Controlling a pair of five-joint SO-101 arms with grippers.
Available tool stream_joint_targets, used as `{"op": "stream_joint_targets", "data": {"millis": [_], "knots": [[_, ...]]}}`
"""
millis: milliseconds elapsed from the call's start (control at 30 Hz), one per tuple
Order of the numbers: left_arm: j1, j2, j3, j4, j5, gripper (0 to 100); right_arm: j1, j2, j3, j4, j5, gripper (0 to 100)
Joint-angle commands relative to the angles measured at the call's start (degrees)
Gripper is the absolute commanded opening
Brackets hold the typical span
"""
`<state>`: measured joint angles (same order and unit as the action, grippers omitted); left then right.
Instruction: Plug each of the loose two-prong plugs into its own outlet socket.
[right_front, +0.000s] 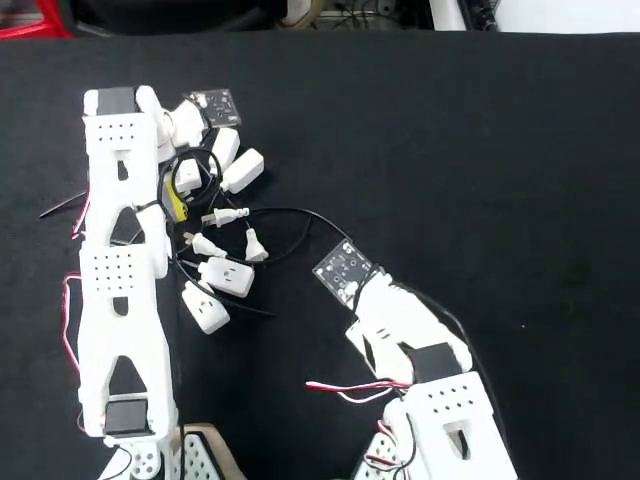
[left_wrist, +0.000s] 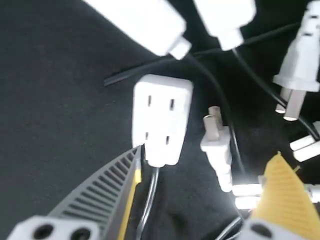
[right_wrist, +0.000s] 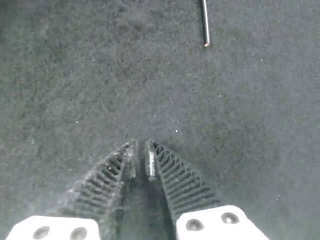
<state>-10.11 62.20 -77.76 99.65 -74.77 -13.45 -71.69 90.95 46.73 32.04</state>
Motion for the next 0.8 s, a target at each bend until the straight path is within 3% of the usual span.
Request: {"op": "stream_joint_targets", "data": {"millis": [0,100,300,767], "knots": [[-0.4,-4.48,-5.23,1.23,1.67,37,0.44,-0.13,-1.36,-1.32,-0.09,3.7],[-0.13,-5.36,-4.97,0.53,0.44,37,0.35,-0.13,-1.36,-1.32,-0.09,3.7],[0.04,-2.37,-1.63,-10.46,4.48,37,0.35,-0.13,-1.36,-1.32,-0.09,3.7],[-0.04,8.09,-1.98,-17.23,6.86,37,0.18,-0.22,-1.1,-1.32,0.09,3.6]]}}
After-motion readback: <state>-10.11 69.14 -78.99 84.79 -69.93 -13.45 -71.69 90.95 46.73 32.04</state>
